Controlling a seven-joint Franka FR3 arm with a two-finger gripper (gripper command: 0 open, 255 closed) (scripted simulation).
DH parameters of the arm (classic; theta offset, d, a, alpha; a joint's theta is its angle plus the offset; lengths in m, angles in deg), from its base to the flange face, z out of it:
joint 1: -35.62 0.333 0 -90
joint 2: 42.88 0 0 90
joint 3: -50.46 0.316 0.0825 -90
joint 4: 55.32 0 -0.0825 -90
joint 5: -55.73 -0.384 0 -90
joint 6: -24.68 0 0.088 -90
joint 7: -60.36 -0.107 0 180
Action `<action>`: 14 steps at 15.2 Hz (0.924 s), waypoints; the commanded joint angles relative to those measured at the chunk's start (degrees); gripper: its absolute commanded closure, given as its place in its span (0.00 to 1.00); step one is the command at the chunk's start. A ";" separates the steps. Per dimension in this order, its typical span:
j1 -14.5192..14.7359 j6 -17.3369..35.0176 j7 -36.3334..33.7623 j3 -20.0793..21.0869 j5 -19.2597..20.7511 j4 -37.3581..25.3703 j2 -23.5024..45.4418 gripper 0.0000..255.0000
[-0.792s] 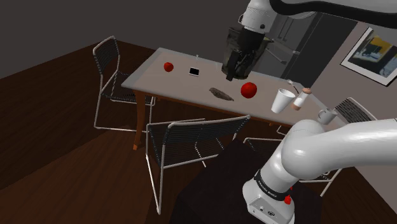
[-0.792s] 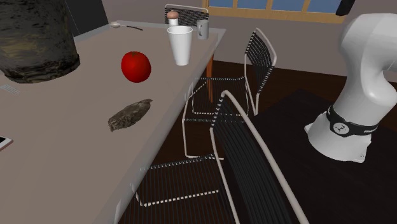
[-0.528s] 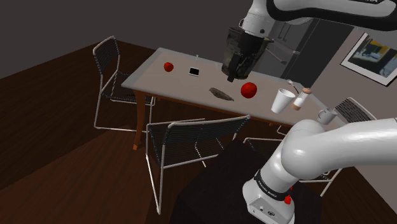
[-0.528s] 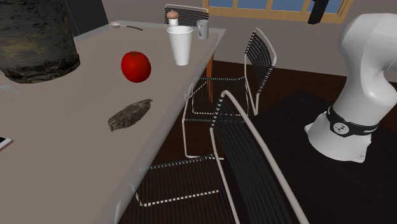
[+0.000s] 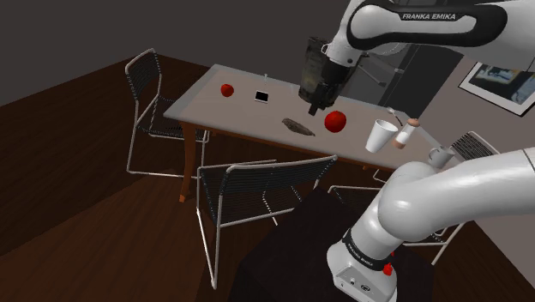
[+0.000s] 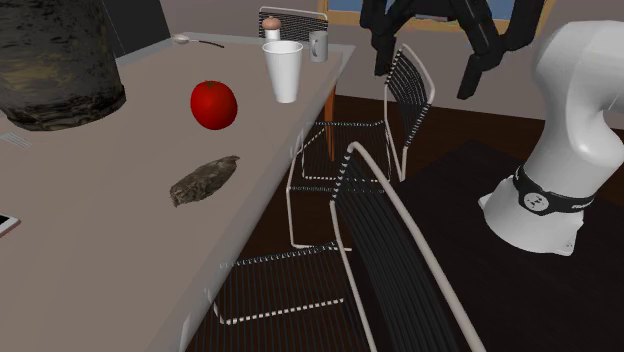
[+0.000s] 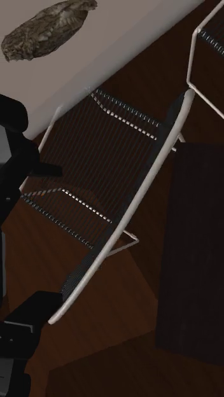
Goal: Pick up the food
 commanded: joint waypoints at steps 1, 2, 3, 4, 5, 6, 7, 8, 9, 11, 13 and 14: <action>-0.08 2.61 3.60 -2.84 0.52 0.21 1.92 0.00; -0.02 3.95 5.48 -4.38 0.64 -0.07 3.36 0.00; 0.12 5.28 7.39 -5.95 0.65 -0.44 4.90 0.00; 0.31 6.60 9.34 -7.53 0.55 -0.91 6.53 0.00; 0.55 7.89 11.34 -9.10 0.31 -1.46 8.25 0.00; 0.86 9.14 13.40 -10.69 -0.08 -2.11 10.07 0.00; 1.24 10.36 15.53 -12.30 -0.62 -2.86 11.99 0.00; 1.67 11.53 17.73 -13.91 -1.34 -3.69 14.00 0.00; 2.18 12.64 20.01 -15.55 -2.24 -4.62 16.10 0.00; 3.33 14.64 24.89 -18.82 -4.70 -6.76 20.64 0.00; 4.54 16.25 30.28 -22.01 -8.16 -9.28 25.67 0.00; 5.07 16.87 33.19 -23.51 -10.32 -10.69 28.40 0.00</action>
